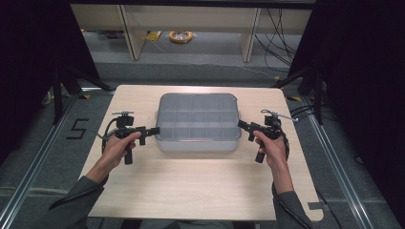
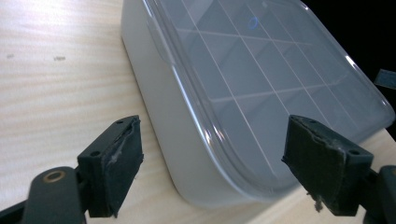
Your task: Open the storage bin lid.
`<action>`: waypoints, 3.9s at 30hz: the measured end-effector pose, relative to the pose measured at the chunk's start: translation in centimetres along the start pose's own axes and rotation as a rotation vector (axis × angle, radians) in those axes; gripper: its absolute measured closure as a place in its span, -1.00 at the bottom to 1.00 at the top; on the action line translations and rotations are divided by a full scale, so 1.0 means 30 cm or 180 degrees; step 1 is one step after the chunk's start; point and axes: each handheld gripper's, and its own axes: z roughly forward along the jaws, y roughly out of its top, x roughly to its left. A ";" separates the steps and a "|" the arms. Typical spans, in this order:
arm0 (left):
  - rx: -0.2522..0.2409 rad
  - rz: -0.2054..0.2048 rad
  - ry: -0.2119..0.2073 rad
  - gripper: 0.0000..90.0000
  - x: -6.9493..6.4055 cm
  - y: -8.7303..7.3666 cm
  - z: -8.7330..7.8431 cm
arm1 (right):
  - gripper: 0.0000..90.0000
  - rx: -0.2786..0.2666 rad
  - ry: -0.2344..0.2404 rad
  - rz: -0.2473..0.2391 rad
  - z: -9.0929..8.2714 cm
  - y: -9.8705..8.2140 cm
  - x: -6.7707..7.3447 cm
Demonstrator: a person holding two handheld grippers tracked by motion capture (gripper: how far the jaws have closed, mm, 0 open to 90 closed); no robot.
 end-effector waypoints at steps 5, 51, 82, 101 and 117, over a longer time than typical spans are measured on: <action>-0.0006 -0.0051 -0.0042 -0.55 0.012 0.057 0.042 | -0.27 -0.0043 0.0053 -0.0012 0.034 0.038 -0.014; 0.0038 -0.0313 -0.0070 -0.05 0.082 0.129 0.191 | -0.11 0.0240 0.0112 0.0321 0.172 0.055 -0.041; -0.0111 -0.0412 -0.0035 0.20 0.062 0.125 0.163 | 0.34 -0.0126 0.0017 0.0113 0.168 0.044 -0.018; -0.0241 -0.0422 0.0014 0.24 0.035 0.125 0.131 | 0.36 -0.0318 -0.0015 -0.0012 0.125 0.068 0.052; -0.0482 -0.0440 -0.0222 0.37 -0.022 0.139 0.018 | 0.44 -0.0510 0.0125 0.0086 0.062 0.077 0.081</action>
